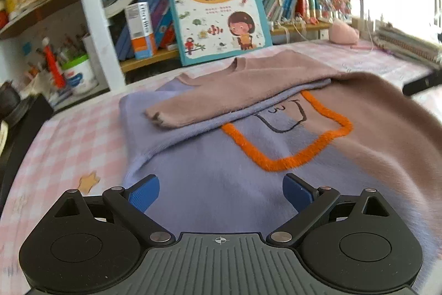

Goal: Fold clothes
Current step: 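Grasp the pink side edge with the right tool and fold it toward the center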

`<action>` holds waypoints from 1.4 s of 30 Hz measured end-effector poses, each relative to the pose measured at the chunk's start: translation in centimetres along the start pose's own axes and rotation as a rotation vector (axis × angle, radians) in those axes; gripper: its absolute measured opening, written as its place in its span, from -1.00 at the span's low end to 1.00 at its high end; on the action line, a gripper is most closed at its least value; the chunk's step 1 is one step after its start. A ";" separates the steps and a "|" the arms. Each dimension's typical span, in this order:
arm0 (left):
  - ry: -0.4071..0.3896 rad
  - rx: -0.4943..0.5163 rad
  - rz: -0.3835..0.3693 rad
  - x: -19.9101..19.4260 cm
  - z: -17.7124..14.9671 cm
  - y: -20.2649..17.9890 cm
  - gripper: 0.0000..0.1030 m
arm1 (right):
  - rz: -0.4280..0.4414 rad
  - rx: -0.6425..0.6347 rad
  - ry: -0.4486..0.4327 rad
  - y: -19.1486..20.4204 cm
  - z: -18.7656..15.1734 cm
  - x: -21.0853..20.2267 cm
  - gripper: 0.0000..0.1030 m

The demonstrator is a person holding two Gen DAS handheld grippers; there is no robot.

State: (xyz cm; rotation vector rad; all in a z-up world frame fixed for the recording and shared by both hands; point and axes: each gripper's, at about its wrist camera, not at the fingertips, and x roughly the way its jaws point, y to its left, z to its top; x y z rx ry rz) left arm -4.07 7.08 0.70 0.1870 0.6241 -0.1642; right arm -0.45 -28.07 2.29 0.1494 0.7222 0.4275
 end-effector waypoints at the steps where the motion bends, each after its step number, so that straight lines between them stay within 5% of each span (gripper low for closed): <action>1: -0.004 -0.032 0.001 -0.8 -0.2 0.5 0.90 | 0.008 0.017 0.000 -0.2 -0.5 -0.5 0.05; 4: -0.019 -0.141 -0.003 -3.0 -0.9 2.3 0.85 | 0.043 0.074 -0.001 -1.0 -1.7 -1.8 0.05; 9: -0.011 -0.345 -0.008 -5.2 -2.7 5.0 -0.02 | 0.100 0.121 0.012 -1.5 -3.6 -3.4 -0.01; 11: 0.008 -0.403 -0.016 -5.3 -3.5 5.7 -0.05 | 0.118 0.122 0.013 -1.4 -4.4 -3.9 -0.02; 23: 0.039 -0.460 -0.060 -5.7 -5.6 5.8 -0.08 | 0.091 0.163 -0.007 -1.3 -7.7 -4.7 -0.30; 25: 0.032 -0.453 -0.062 -5.7 -5.7 5.6 -0.20 | 0.083 0.155 -0.010 -1.1 -7.8 -4.7 -0.45; 27: 0.018 -0.442 -0.064 -5.7 -5.6 5.4 -0.66 | 0.087 0.142 -0.007 -0.8 -7.8 -4.4 -0.65; 29: -0.014 -0.438 -0.085 -6.0 -5.2 5.3 -0.88 | 0.099 0.125 -0.006 -0.6 -7.8 -4.1 -0.76; 36: -0.090 -0.365 -0.096 -7.6 -3.3 3.9 -0.89 | 0.213 0.118 -0.144 0.5 -5.9 -5.5 -0.78; 42: -0.002 -0.434 -0.118 -7.1 -5.2 5.0 -0.61 | 0.191 0.161 -0.072 -0.2 -6.8 -4.4 -0.71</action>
